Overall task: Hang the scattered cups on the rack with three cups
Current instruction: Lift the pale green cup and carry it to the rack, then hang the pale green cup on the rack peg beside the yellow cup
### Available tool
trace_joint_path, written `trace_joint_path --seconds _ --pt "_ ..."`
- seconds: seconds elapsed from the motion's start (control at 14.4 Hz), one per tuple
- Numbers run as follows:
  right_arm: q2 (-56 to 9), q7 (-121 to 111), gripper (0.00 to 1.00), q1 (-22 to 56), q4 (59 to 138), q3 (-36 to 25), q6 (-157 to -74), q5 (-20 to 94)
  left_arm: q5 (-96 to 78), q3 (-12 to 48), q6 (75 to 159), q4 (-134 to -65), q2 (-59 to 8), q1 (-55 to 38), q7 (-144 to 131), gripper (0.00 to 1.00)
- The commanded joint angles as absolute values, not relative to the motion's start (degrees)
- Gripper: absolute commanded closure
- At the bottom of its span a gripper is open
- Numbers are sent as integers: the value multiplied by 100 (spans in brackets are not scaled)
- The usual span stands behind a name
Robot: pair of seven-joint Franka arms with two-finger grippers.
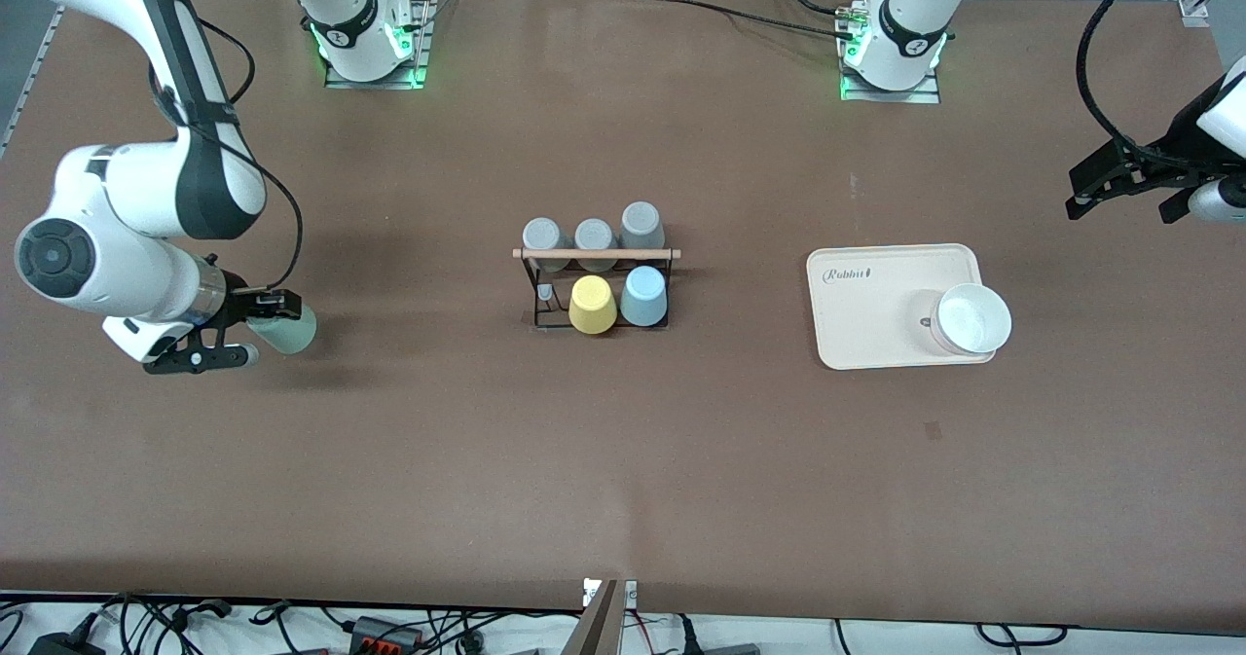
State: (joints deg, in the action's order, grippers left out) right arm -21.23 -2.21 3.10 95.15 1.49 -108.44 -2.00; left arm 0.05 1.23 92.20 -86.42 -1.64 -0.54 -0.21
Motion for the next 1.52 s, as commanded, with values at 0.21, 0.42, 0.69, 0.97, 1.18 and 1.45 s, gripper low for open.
trace_joint_path --seconds 0.21,0.42,0.69,0.97,1.18,1.45 --pt "-2320 1358 73 1545 8499 141 -10134 -115 -44 88 9026 -8402 -202 -141 -79 0" --pt "-2417 2361 73 2029 8438 141 -10282 298 -26 79 9035 -8385 -220 -123 -62 0" --pt "-2899 3171 73 2600 7815 141 -10406 448 -53 105 9018 -8279 -220 -158 -62 0" --pt "-3269 3805 73 2987 7436 141 -10555 466 -44 105 9026 -8271 -220 -150 -26 0" --pt "-3349 3937 73 3137 7436 141 -10591 475 -35 105 9026 -8271 -246 -149 -44 0" --pt "-3436 3937 73 3155 7444 141 -10538 579 -27 105 9026 -8271 -255 -141 -70 0"
